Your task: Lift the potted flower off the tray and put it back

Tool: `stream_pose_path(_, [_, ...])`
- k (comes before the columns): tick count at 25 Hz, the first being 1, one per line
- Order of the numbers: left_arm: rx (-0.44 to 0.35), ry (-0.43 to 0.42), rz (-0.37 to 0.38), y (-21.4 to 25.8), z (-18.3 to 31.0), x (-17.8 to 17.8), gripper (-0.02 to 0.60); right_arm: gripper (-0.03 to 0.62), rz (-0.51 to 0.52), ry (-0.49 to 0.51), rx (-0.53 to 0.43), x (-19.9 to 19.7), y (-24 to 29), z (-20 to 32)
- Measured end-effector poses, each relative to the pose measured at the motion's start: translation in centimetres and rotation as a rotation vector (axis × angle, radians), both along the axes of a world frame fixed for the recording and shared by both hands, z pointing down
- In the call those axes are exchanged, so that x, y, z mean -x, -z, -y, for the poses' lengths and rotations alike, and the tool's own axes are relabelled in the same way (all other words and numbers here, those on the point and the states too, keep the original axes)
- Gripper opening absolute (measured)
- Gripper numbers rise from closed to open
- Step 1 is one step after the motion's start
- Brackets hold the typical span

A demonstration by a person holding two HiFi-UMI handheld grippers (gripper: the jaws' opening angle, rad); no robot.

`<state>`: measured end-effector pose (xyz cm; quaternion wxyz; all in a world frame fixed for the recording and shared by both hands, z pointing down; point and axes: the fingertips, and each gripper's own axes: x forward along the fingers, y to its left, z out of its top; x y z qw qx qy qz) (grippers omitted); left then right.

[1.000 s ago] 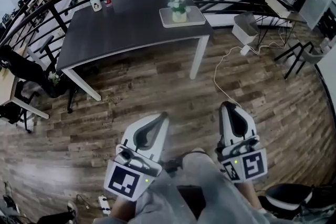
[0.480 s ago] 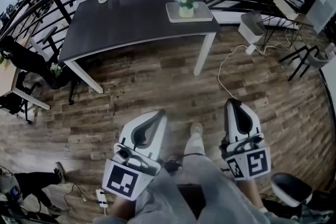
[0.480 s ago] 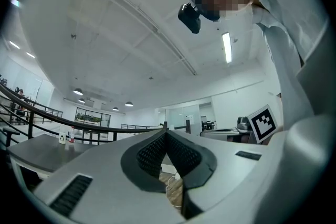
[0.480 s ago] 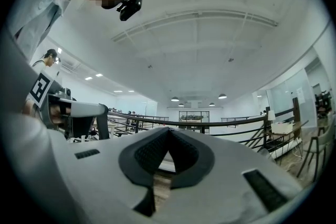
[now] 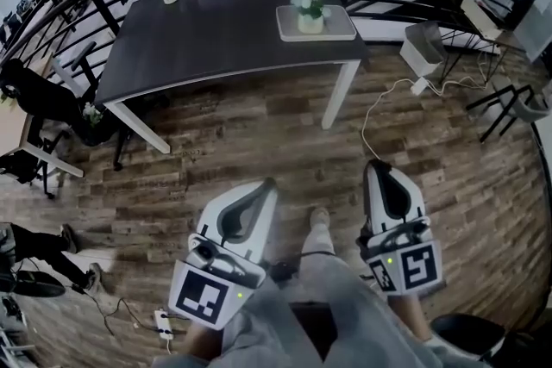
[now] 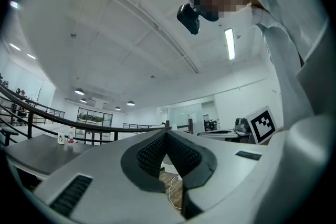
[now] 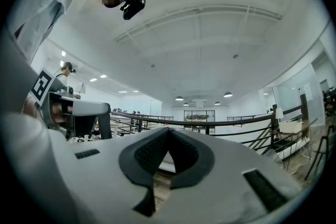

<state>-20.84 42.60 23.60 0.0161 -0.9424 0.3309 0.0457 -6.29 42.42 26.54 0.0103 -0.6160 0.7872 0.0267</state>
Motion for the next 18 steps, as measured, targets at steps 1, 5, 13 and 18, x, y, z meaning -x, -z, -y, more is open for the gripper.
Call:
stream_pose_path(1, [0.001,-0.001,0.001,-0.1,0.5,-0.5,-0.002,0.002,-0.001,0.001,0.001,-0.4,-0.1,0.5])
stream_pose_path(5, [0.007,-0.006,0.002,-0.6,2.8,-2.9,-0.002,0.002,-0.017,0.008,0.008,-2.4,-0.8,2.7])
stream_pose_path(13, [0.014,-0.009,0.001,-1.0,8.5,-9.2,-0.002,0.002,-0.047,0.032,0.010,-7.8,-1.7,8.4])
stream_pose_path(18, [0.003,0.027,0.012,-0.6,11.8,-12.1,-0.002,0.002,-0.036,0.054,0.007,-11.2,-1.6,11.9])
